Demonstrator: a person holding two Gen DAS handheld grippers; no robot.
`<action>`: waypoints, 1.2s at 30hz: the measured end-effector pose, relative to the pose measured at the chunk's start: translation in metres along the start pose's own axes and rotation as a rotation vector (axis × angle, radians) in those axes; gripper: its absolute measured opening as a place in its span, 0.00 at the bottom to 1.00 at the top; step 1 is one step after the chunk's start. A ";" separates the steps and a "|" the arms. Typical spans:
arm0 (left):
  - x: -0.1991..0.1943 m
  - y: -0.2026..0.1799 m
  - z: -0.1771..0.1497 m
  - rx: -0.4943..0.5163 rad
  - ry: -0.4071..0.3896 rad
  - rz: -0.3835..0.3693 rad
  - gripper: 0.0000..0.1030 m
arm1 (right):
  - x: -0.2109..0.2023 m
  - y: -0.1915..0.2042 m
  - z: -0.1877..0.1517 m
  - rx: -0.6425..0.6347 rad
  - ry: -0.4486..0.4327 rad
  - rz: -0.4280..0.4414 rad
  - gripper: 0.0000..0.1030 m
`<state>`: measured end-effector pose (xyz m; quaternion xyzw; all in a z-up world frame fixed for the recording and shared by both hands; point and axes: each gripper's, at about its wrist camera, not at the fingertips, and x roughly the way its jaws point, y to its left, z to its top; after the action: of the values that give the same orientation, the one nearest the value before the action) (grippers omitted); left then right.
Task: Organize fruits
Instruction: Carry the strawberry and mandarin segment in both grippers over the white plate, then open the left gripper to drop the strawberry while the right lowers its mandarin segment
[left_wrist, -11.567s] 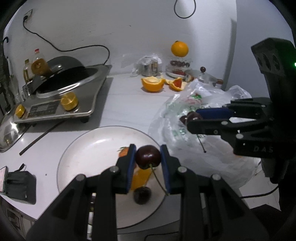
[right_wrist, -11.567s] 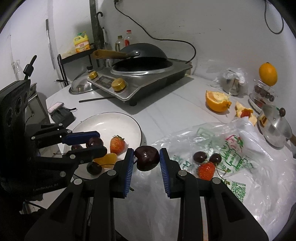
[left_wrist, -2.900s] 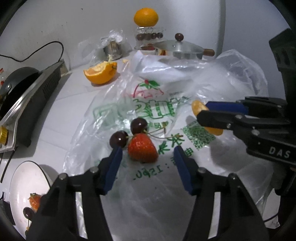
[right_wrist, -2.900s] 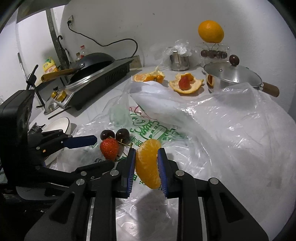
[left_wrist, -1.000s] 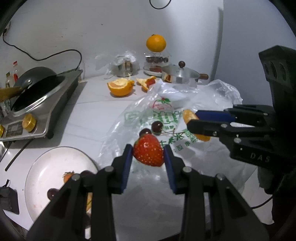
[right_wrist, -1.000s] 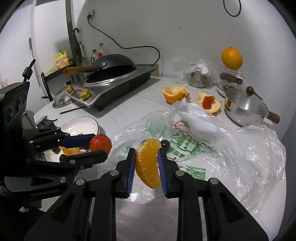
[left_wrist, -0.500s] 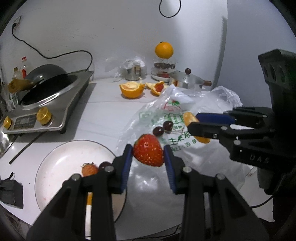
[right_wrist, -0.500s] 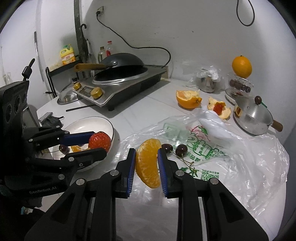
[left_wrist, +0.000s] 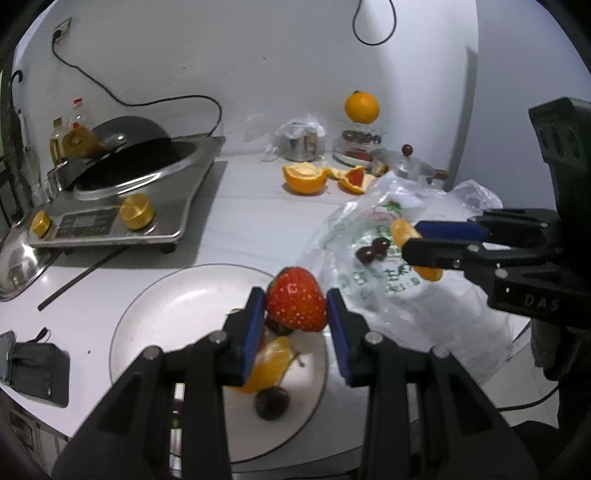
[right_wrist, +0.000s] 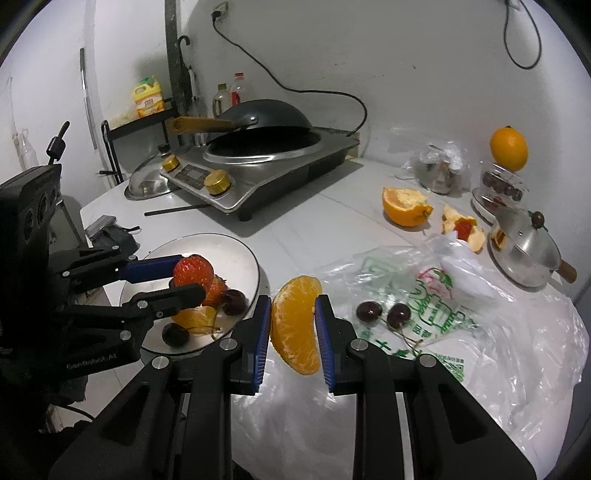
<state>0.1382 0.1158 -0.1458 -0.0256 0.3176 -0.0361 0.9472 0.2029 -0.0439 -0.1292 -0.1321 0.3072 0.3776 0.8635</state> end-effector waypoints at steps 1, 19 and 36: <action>-0.001 0.005 -0.001 -0.008 -0.002 0.003 0.34 | 0.002 0.003 0.001 -0.005 0.004 0.000 0.25; 0.015 0.052 -0.009 -0.054 0.032 0.066 0.34 | 0.028 0.027 0.016 -0.035 0.033 0.023 0.25; 0.047 0.070 -0.002 -0.084 0.145 0.080 0.35 | 0.061 0.013 0.022 -0.009 0.054 0.067 0.25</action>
<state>0.1778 0.1817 -0.1801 -0.0498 0.3875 0.0130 0.9204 0.2349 0.0102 -0.1507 -0.1355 0.3329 0.4041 0.8412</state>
